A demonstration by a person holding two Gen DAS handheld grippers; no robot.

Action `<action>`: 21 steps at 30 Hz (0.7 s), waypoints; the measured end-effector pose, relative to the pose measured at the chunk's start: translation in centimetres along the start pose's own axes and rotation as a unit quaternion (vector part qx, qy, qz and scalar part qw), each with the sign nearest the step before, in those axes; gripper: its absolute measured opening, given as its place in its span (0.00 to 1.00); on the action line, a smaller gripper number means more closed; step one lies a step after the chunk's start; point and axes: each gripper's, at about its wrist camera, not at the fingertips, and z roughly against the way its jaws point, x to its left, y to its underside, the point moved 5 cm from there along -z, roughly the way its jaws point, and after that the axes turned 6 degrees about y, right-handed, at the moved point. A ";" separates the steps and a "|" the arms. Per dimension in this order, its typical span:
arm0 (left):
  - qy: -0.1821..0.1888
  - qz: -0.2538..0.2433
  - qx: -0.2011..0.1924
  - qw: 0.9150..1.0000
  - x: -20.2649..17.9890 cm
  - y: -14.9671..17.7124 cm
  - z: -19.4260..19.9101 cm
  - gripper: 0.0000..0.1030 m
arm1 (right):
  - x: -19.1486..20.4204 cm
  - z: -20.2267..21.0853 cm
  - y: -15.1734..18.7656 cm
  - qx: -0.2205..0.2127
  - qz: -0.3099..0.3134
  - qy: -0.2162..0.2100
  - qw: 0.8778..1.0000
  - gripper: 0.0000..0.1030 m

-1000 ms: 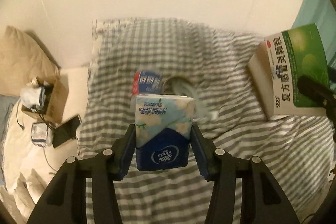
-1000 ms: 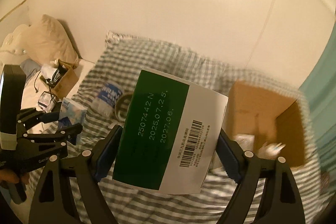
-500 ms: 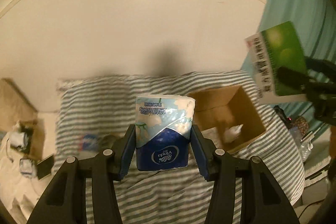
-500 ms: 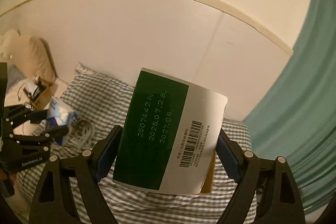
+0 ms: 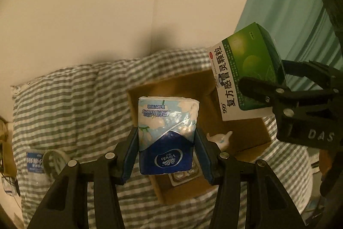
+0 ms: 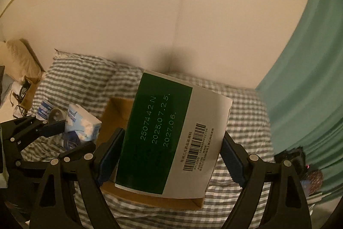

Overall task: Organize objects
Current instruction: 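Carry the medicine box and tissue pack into the cardboard box and release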

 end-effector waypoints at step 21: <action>-0.006 -0.011 -0.001 1.000 -0.6 -0.3 -2.5 0.85 | -3.7 -3.5 1.4 -0.006 -0.062 -0.027 0.998 0.96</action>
